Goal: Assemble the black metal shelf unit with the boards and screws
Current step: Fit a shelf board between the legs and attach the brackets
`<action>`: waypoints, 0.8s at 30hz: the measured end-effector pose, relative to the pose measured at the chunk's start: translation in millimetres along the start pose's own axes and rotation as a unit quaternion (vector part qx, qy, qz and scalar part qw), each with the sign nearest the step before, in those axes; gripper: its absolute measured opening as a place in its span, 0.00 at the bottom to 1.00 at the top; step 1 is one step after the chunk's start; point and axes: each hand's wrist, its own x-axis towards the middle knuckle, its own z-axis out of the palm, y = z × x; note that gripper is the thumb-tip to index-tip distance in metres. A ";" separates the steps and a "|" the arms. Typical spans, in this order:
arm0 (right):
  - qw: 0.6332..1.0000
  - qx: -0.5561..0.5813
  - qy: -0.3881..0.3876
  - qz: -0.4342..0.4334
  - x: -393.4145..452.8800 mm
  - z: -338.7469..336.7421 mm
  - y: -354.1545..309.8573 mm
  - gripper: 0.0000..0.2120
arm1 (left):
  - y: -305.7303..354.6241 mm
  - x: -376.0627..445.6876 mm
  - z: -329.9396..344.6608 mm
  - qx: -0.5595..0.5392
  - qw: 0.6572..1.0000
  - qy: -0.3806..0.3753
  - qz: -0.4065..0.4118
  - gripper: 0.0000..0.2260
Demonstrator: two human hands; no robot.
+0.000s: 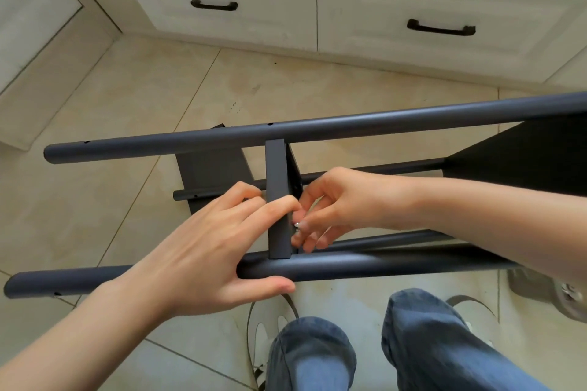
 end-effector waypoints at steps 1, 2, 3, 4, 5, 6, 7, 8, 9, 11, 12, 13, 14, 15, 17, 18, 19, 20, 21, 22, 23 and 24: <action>1.000 0.011 -0.004 0.007 1.0 2.1 0.4 0.03 | 0.2 0.0 -0.2 0.000 1.000 0.002 0.001 0.35; 1.000 0.019 -0.006 0.014 2.2 4.0 0.6 0.04 | 0.5 0.1 -0.5 -0.001 1.000 0.002 0.002 0.35; 0.999 0.024 -0.006 0.023 3.7 6.0 0.9 0.04 | 0.8 0.3 -0.5 -0.004 1.000 0.002 0.003 0.35; 0.999 0.029 -0.007 0.033 5.4 7.8 1.2 0.04 | 0.9 0.5 -0.5 -0.006 1.000 0.001 0.003 0.35; 0.998 0.035 -0.012 0.043 7.0 9.4 1.4 0.03 | 1.0 0.7 -0.5 -0.007 1.000 0.002 0.003 0.34; 0.997 0.046 -0.021 0.054 8.4 10.6 1.0 0.03 | 1.0 1.1 -0.6 -0.006 1.000 0.004 0.003 0.34; 0.996 0.059 -0.034 0.062 9.7 11.4 0.9 0.05 | 1.3 1.4 -0.6 -0.005 1.000 0.006 0.003 0.34; 0.994 0.071 -0.049 0.069 10.9 12.0 1.1 0.07 | 1.6 1.5 -0.6 -0.005 1.000 0.008 0.003 0.34; 0.992 0.081 -0.062 0.073 12.0 12.5 1.4 0.10 | 1.9 1.5 -0.6 -0.005 1.000 0.011 0.003 0.34; 0.990 0.087 -0.075 0.083 13.4 12.8 2.3 0.12 | 2.1 1.4 -0.9 -0.004 1.000 0.012 0.003 0.34; 0.989 0.085 -0.077 0.089 14.1 11.9 2.5 0.12 | 2.2 1.5 -1.1 -0.003 1.000 0.012 0.003 0.34; 0.989 0.082 -0.081 0.094 14.5 10.8 2.3 0.11 | 2.4 1.7 -1.3 -0.004 1.000 0.012 0.002 0.34; 0.988 0.078 -0.088 0.099 14.7 9.4 2.1 0.09 | 2.5 2.0 -1.4 -0.005 1.000 0.012 0.001 0.34; 0.987 0.073 -0.095 0.106 14.9 8.0 1.8 0.06 | 2.6 2.1 -1.6 -0.008 1.000 0.012 0.000 0.34; 0.985 0.068 -0.109 0.117 15.6 5.5 1.6 0.05 | 2.9 2.3 -1.9 -0.012 1.000 0.010 -0.002 0.34; 0.983 0.070 -0.115 0.122 16.4 4.5 1.5 0.05 | 2.9 2.2 -1.9 -0.013 1.000 0.010 -0.002 0.34; 0.982 0.073 -0.120 0.126 17.2 3.9 1.5 0.05 | 2.8 2.3 -1.9 -0.014 1.000 0.009 -0.002 0.34; 0.981 0.075 -0.124 0.130 18.2 3.6 1.7 0.05 | 2.8 2.3 -1.9 -0.014 1.000 0.009 -0.002 0.34; 0.980 0.075 -0.128 0.134 19.4 3.8 2.1 0.05 | 2.9 2.4 -2.0 -0.015 1.000 0.008 -0.001 0.34; 0.979 0.074 -0.131 0.139 20.5 4.4 2.6 0.05 | 3.0 2.6 -2.0 -0.016 1.000 0.008 -0.001 0.34; 0.977 0.075 -0.135 0.143 21.3 5.4 3.2 0.06 | 3.1 2.6 -2.2 -0.017 1.000 0.007 -0.001 0.34; 0.976 0.077 -0.140 0.147 21.7 6.0 3.7 0.06 | 3.3 2.5 -2.2 -0.019 1.000 0.006 -0.002 0.34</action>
